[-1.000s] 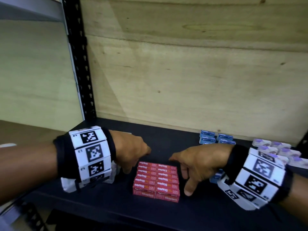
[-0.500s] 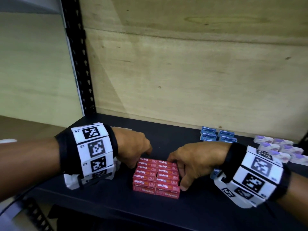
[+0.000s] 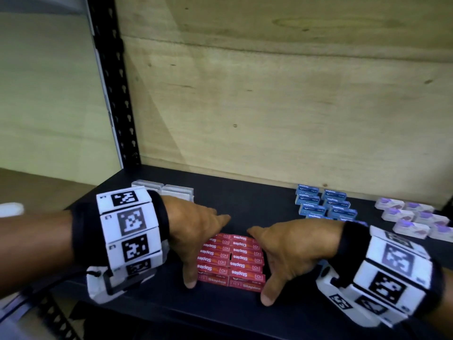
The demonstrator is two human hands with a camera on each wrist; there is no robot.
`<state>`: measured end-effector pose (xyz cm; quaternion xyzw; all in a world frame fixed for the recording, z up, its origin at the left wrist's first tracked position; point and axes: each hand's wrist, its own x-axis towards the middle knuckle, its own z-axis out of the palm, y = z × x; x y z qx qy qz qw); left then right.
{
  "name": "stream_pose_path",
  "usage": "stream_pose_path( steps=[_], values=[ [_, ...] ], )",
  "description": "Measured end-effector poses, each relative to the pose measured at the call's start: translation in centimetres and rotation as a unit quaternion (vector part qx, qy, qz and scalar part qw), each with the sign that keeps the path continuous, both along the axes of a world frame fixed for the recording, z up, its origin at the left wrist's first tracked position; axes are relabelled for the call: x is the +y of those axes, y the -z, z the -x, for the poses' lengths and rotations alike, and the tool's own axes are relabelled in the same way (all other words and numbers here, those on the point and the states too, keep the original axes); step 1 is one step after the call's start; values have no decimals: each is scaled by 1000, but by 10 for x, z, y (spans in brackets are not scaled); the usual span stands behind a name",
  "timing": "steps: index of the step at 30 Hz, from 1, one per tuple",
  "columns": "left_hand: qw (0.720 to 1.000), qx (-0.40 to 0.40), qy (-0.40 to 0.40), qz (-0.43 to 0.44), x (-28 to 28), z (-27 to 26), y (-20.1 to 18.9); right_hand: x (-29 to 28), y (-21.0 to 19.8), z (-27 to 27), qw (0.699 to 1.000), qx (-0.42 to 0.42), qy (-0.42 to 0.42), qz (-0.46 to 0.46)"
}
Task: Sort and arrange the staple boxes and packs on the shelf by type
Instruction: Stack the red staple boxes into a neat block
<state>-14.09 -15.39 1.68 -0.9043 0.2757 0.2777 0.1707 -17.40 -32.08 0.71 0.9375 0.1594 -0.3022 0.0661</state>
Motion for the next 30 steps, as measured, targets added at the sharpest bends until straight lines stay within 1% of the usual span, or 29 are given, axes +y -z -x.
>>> stream_pose_path(
  steps=[2,6,12,19,26,30],
  values=[
    [1000,-9,-6,-1,-1,1,6,2,5,1,1000,-8,-4,8],
    [999,-23,-31,-7,-2,4,13,7,12,4,1000,-23,18,11],
    [999,-24,-29,14,-4,10,16,9,13,7,999,-24,47,7],
    [998,-31,-38,30,-5,9,19,15,11,8,998,-29,54,17],
    [998,-47,-29,29,-6,2,18,14,12,6,997,-39,62,4],
    [998,-51,-38,24,-8,-10,20,14,13,-6,997,-35,73,-8]
  ],
)
